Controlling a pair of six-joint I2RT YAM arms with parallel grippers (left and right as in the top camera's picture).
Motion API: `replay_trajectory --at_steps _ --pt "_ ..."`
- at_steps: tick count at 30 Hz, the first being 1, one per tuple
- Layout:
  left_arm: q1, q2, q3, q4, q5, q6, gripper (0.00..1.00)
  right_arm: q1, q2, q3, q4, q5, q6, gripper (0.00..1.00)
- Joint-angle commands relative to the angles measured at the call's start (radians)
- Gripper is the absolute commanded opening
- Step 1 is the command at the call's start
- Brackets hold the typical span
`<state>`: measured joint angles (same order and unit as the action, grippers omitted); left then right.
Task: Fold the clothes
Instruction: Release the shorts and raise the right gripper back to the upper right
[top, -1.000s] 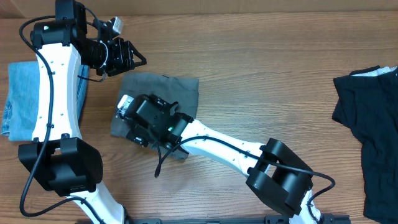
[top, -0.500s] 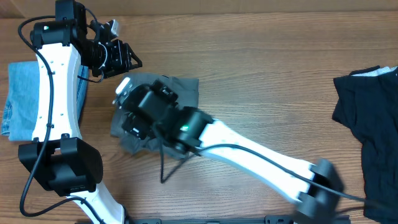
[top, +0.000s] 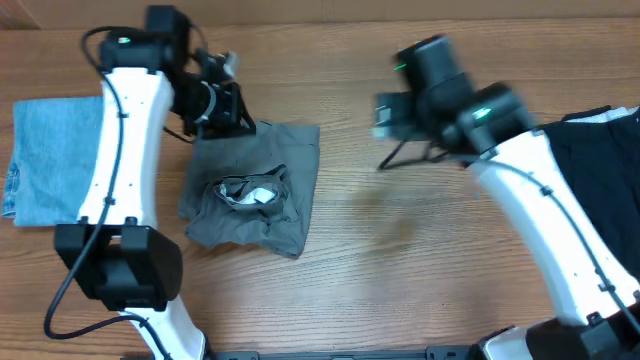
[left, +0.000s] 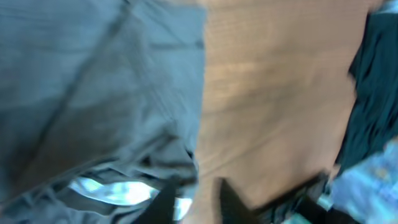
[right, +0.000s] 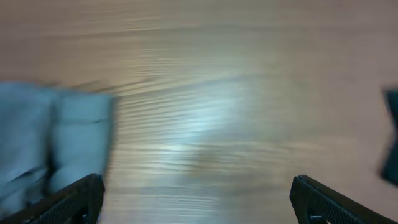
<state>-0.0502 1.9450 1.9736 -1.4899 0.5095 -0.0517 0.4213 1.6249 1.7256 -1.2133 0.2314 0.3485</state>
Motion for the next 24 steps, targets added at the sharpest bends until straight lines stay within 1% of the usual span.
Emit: replay_trajectory --at_steps 1,2,4,7,10,11,12,15,17,19,21,22,24 --pt "-0.072 -0.016 0.011 -0.019 -0.082 -0.005 0.04 -0.183 -0.005 -0.008 -0.043 -0.141 0.049 1.00" --pt "-0.091 -0.016 0.011 -0.018 -0.113 -0.031 0.04 -0.224 -0.004 -0.009 -0.051 -0.160 0.049 1.00" --pt "-0.137 -0.016 0.011 -0.017 -0.222 -0.101 0.04 -0.301 0.000 -0.010 -0.064 -0.167 0.049 1.00" --pt "-0.195 -0.016 0.011 -0.022 -0.366 -0.180 0.04 -0.367 0.003 -0.010 -0.081 -0.168 0.049 1.00" --pt "-0.236 -0.016 0.011 -0.034 -0.380 -0.189 0.04 -0.398 0.004 -0.010 -0.103 -0.185 0.049 1.00" --pt "-0.255 -0.016 0.011 -0.043 -0.381 -0.190 0.06 -0.401 0.004 -0.010 -0.102 -0.185 0.049 1.00" --pt "-0.267 -0.016 0.011 -0.047 -0.383 -0.190 0.08 -0.401 0.004 -0.010 -0.102 -0.185 0.049 1.00" --pt "-0.299 -0.015 0.007 -0.060 -0.391 -0.197 0.21 -0.401 0.004 -0.010 -0.101 -0.185 0.049 1.00" --pt "-0.328 -0.015 -0.008 -0.061 -0.390 -0.212 0.40 -0.401 0.004 -0.010 -0.101 -0.185 0.049 1.00" --pt "-0.345 -0.015 -0.020 -0.061 -0.414 -0.221 0.46 -0.401 0.004 -0.010 -0.101 -0.185 0.049 1.00" --pt "-0.359 -0.015 -0.034 -0.064 -0.479 -0.259 0.52 -0.401 0.004 -0.010 -0.101 -0.185 0.049 1.00" --pt "-0.364 -0.015 -0.043 -0.064 -0.505 -0.274 0.54 -0.401 0.004 -0.010 -0.101 -0.185 0.049 1.00" --pt "-0.372 -0.015 -0.073 -0.056 -0.520 -0.290 0.54 -0.401 0.004 -0.010 -0.101 -0.185 0.049 1.00"
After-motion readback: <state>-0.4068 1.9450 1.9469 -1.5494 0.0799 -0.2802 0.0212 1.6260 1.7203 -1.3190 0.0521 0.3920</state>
